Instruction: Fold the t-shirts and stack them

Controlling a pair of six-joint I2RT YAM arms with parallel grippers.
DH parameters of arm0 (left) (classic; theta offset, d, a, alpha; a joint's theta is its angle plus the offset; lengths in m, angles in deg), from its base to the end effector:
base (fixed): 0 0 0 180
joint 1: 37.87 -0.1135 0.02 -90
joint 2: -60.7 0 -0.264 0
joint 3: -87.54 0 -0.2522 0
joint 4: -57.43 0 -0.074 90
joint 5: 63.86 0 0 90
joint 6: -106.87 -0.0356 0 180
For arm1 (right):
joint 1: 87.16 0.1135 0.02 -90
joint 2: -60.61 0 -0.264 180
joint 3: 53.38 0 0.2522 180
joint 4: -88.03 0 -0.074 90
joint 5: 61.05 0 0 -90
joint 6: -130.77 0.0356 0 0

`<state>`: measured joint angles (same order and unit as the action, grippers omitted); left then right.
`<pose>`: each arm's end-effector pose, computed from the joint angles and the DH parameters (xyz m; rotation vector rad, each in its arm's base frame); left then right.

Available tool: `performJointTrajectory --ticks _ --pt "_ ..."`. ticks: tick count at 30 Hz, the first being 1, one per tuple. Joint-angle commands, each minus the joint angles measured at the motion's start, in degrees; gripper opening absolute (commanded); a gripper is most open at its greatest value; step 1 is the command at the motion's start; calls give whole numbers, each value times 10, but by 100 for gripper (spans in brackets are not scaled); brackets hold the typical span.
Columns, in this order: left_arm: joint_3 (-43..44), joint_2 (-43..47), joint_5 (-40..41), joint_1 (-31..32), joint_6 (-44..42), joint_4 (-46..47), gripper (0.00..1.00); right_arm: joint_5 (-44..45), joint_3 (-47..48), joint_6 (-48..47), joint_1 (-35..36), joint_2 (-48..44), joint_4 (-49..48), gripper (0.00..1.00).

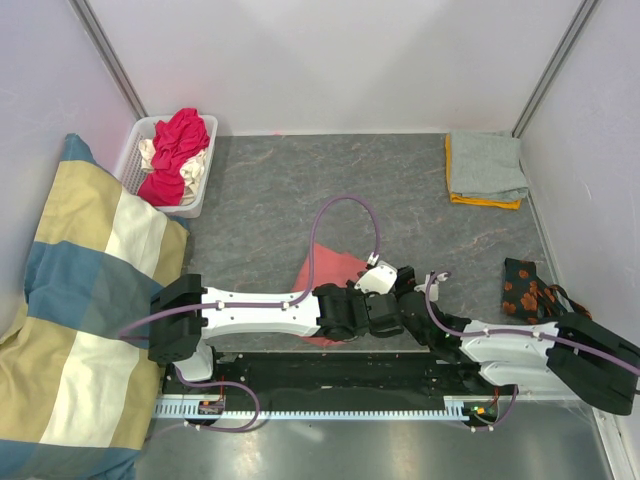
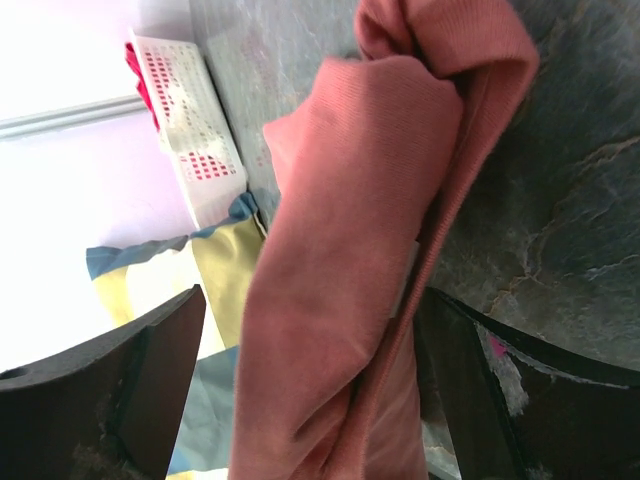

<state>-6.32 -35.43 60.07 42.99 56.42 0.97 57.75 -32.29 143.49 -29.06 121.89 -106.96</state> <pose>0.0733 -0.3305 0.2373 0.7130 2.3297 -0.0713 0.1102 0.1446 0.1375 1.1551 1.8801 1.2697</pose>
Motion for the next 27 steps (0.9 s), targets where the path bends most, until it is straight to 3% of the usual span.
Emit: performJointTrajectory --ticks 1,19,27 --pt "1 25 10 1 11 20 2 -33 17 17 -4 39 -70 97" --pt "0 24 5 1 17 19 2 -130 11 7 -59 108 -183 97" --pt "2 24 8 1 18 20 2 -169 26 16 -62 187 -248 97"
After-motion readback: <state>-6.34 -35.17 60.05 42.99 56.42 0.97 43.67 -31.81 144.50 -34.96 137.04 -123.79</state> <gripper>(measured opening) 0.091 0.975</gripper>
